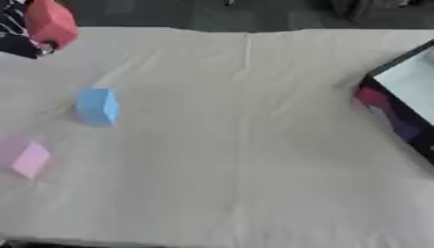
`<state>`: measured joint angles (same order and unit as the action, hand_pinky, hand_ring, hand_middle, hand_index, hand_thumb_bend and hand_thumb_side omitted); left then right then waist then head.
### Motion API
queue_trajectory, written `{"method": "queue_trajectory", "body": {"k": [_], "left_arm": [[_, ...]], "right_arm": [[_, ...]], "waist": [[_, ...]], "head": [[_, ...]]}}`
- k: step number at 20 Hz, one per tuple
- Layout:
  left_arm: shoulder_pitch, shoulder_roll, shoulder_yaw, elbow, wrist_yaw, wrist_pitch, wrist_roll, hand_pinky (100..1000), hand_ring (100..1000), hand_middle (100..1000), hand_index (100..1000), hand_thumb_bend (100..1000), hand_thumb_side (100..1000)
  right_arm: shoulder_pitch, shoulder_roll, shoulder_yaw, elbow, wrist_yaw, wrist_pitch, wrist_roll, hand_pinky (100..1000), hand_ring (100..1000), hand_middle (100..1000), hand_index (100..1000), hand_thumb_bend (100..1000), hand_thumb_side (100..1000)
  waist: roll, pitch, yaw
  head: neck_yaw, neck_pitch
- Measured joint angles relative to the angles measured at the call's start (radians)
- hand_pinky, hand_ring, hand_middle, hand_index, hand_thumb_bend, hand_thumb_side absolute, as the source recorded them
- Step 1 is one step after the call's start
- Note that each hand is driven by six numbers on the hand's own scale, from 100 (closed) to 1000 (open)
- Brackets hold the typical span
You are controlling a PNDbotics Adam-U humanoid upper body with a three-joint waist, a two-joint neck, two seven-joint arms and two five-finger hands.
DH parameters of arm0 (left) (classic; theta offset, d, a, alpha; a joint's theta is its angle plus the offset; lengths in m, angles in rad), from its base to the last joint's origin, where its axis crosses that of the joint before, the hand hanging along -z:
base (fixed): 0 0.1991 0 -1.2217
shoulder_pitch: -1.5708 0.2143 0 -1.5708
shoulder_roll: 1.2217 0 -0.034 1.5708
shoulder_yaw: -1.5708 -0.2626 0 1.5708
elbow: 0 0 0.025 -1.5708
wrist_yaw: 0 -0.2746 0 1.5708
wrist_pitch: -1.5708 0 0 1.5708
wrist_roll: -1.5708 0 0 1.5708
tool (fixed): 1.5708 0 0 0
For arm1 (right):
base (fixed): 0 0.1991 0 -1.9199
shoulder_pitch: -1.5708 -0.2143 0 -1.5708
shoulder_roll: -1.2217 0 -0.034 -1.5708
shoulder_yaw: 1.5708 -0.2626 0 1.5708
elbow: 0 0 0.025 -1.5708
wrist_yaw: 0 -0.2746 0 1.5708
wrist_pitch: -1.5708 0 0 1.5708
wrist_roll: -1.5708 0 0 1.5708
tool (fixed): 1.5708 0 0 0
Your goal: Pick up the objects with one hand, pass them to the other hand, and then place them into the box on the other side of the table.
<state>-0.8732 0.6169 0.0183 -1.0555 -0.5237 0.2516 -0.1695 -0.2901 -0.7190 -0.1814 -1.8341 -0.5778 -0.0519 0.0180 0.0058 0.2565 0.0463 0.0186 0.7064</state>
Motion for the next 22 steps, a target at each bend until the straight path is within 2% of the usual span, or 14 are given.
{"method": "queue_trajectory", "body": {"k": [5,10,16,22], "left_arm": [[0.036,-0.044,-0.017,-0.078,0.031,0.007,0.025,749,603,534,525,100,100],[0.077,-0.115,-0.034,-0.175,0.032,-0.018,0.080,727,592,532,526,100,100],[0.109,-0.190,-0.066,-0.262,0.011,-0.065,0.125,719,583,528,526,100,100],[0.125,-0.239,-0.089,-0.287,-0.021,-0.080,0.142,711,573,520,522,100,100]], "right_arm": [[-0.054,-0.048,0.027,-0.009,0.019,-0.004,0.052,1000,1000,1000,1000,100,407],[-0.125,-0.072,0.076,-0.009,0.046,-0.003,0.118,1000,1000,1000,1000,100,312],[-0.202,-0.078,0.139,-0.008,0.091,-0.006,0.182,1000,1000,1000,1000,100,269],[-0.248,-0.078,0.185,-0.001,0.121,-0.006,0.220,1000,1000,1000,1000,100,247]], "waist": [[0.002,-0.011,-0.002],[0.000,-0.012,0.001],[-0.002,-0.017,0.002],[-0.008,-0.023,0.002]], "head": [[-0.017,0.022],[-0.027,0.030],[-0.029,0.030],[-0.029,0.030]]}}
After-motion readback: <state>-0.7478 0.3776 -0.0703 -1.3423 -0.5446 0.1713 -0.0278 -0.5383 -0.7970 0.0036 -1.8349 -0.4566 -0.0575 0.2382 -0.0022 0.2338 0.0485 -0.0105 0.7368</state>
